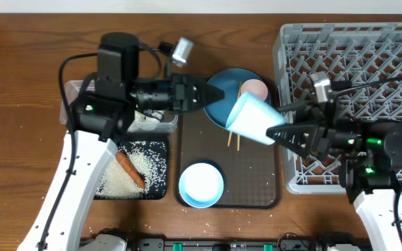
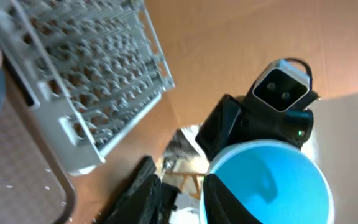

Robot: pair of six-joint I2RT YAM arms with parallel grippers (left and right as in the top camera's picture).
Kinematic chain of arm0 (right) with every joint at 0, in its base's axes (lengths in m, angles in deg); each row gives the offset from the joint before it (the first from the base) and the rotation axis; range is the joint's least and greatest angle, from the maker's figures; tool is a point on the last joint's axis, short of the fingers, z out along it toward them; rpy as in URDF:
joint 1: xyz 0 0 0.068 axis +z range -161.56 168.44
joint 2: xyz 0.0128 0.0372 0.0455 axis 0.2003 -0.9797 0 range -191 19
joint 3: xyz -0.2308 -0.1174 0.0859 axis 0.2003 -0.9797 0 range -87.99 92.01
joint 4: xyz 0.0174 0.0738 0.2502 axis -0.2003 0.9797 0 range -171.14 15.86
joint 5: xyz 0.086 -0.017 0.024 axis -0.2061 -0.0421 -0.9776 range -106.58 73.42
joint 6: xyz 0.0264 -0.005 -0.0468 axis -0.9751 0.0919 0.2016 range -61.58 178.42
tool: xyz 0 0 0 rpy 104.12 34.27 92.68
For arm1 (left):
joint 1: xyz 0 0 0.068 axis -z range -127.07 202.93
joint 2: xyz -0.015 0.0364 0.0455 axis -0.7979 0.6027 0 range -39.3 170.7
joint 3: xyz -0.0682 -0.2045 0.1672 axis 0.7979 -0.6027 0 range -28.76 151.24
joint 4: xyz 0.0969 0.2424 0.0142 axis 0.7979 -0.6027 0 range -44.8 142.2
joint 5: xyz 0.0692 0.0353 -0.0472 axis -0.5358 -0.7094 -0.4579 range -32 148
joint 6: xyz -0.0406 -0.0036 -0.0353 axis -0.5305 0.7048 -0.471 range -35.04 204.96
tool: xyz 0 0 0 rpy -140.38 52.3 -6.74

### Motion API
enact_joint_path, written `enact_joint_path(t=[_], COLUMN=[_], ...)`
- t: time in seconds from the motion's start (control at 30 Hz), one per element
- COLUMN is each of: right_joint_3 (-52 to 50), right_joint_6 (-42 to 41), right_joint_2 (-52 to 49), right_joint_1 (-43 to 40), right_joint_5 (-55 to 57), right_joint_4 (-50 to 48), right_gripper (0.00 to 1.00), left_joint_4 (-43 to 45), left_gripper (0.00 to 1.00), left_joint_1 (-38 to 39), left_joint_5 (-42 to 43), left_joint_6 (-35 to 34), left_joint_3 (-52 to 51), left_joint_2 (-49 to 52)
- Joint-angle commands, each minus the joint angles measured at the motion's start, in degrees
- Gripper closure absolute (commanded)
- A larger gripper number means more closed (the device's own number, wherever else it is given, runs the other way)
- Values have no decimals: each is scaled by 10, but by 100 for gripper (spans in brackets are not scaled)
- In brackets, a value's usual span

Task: Sort waste into correct bins and load items into the dishwasher rack
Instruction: 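Carry the light-blue cup into the dish rack with the right gripper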

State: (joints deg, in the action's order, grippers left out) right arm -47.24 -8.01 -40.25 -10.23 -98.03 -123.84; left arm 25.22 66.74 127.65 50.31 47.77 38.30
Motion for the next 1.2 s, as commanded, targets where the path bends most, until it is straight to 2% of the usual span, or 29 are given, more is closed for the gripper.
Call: enact_joint_path(t=[0.0, 0.37, 0.83, 1.03, 1.17], right_joint_3=[5, 6, 37, 99, 157], right_joint_6=[21, 22, 29, 30, 87], right_joint_2=[-13, -87, -181, -207, -210], right_joint_1=[-36, -181, -205, -205, -204], right_joint_5=[-16, -31, 131, 212, 276], right_joint_4=[-2, -2, 3, 83, 189], right_gripper=[48, 48, 45, 46, 45], left_joint_4=[-2, -13, -13, -13, -13], left_gripper=[74, 74, 74, 74, 74], left_joint_1=[-15, -19, -19, -19, -19], left_joint_5=[-14, -14, -14, -14, -18], left_joint_6=[3, 5, 5, 10, 17], left_joint_3=[8, 8, 8, 8, 8], left_joint_2=[2, 2, 2, 2, 2])
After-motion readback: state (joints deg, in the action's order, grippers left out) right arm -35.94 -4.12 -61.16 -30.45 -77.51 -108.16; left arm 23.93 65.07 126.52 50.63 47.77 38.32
